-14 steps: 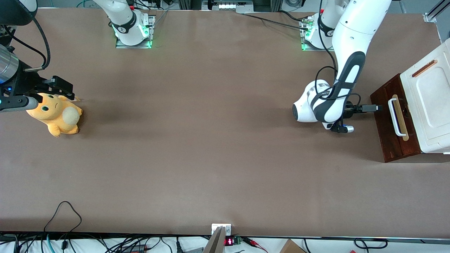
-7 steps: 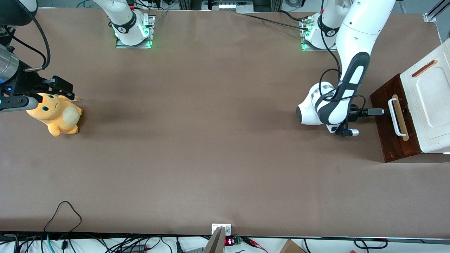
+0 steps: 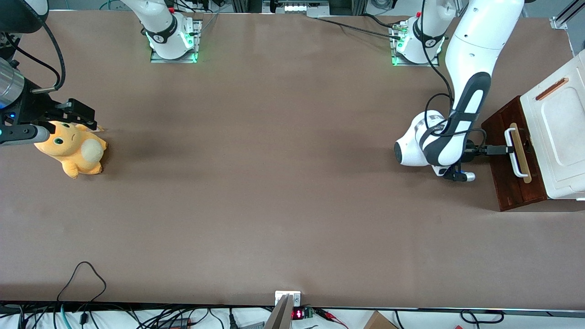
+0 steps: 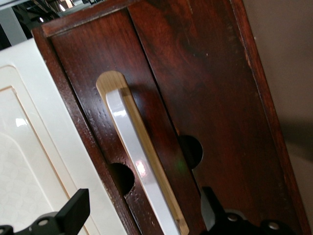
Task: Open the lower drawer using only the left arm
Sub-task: 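Move the open left gripper onto the white handle bar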
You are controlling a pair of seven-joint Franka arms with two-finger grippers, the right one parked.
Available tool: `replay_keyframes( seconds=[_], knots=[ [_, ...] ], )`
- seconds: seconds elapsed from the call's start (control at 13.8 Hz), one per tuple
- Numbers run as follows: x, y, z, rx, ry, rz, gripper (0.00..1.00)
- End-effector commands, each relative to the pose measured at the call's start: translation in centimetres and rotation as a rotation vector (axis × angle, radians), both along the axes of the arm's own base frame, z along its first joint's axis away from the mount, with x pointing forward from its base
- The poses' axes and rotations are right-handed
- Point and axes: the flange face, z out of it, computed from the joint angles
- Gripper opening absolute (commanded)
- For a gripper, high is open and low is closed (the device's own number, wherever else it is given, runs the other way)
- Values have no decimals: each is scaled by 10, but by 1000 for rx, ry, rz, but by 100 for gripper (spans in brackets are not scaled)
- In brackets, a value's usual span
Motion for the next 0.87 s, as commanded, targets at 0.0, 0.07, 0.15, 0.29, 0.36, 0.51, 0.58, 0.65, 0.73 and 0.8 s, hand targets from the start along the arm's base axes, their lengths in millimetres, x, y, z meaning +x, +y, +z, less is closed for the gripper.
replay_keyframes(
  seconds=[0.0,0.07,0.15,0.29,0.36,0.51,0.58,0.65,0.73,0.8],
  knots=[
    [13,4,1,9,-9,-18,100],
    [16,5,4,8,-18,-14,100],
    [17,7,4,10,-20,-11,100],
    [16,13,-1,16,-17,-6,100],
    [14,13,-6,23,-29,-2,100],
    [13,18,-8,34,-68,9,100],
    [13,20,-7,43,-80,15,100],
    [14,20,-6,48,-99,18,100],
    [17,24,-3,58,-129,31,100],
    [18,28,0,73,-153,42,100]
  ],
)
